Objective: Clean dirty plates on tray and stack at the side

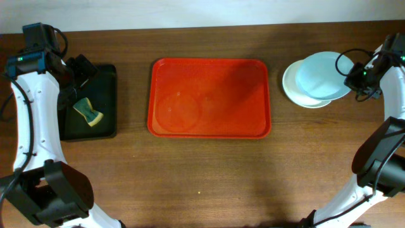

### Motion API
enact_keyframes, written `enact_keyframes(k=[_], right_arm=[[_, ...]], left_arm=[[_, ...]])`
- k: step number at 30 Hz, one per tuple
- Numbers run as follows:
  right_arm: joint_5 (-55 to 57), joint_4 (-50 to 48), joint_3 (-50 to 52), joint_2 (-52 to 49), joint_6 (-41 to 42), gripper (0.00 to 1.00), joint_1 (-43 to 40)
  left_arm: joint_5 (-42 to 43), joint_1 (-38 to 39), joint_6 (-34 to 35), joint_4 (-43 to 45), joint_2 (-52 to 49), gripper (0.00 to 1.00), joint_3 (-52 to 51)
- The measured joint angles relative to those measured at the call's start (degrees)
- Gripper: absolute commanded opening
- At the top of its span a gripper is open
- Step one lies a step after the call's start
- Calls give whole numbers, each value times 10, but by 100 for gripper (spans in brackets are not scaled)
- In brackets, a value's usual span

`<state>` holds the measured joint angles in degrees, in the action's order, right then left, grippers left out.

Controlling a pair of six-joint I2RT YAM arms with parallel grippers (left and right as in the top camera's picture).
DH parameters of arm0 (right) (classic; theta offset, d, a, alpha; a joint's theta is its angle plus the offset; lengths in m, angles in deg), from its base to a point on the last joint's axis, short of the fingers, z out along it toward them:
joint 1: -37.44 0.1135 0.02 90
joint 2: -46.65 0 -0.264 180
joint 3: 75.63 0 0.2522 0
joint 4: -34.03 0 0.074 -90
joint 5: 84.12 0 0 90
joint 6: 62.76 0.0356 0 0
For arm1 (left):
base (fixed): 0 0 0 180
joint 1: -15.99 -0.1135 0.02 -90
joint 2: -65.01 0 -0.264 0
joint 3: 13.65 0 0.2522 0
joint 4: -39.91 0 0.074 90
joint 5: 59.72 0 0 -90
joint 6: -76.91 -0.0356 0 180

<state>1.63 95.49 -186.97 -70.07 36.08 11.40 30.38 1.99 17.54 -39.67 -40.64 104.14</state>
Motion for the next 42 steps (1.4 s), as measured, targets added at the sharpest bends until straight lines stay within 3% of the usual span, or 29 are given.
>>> enact_keyframes(k=[1,2,3,4,6,12,13,16,18,21,23,28,30,32,33,37,39,42], right_arm=[[-2,-4,0,-1,2,11,8],[-4,-5,0,-3,2,29,17],[-7,-4,0,-7,5,55,23],[-8,-4,0,-12,12,58,25],[-12,6,0,-19,18,79,26],[-19,189,3,27,19,83,59],[-20,220,3,51,19,99,75],[-27,271,30,182,19,99,159],[-29,273,137,343,22,99,214],[-30,411,196,576,35,99,241],[-30,442,198,679,38,99,242],[-12,467,201,747,36,99,242],[-8,419,226,762,32,99,243],[-8,293,330,838,31,99,244],[-12,172,405,888,32,99,244],[-35,-82,695,1083,30,99,245],[-64,-263,817,1121,30,99,245],[-79,-392,904,1159,30,99,245]], left_arm=[[0,0,0,0,0,99,0],[0,0,0,0,0,99,0],[0,0,0,0,0,99,0],[0,0,0,0,0,99,0],[0,0,0,0,0,99,0],[0,0,0,0,0,99,0],[0,0,0,0,0,99,0],[0,0,0,0,0,99,0],[1,0,0,0,0,99,0],[2,0,0,0,0,99,0],[2,0,0,0,0,99,0],[2,0,0,0,0,99,0],[2,0,0,0,0,99,0],[2,0,0,0,0,99,0],[1,0,0,0,0,99,0],[2,0,0,0,0,99,0],[2,0,0,0,0,99,0],[2,0,0,0,0,99,0]])
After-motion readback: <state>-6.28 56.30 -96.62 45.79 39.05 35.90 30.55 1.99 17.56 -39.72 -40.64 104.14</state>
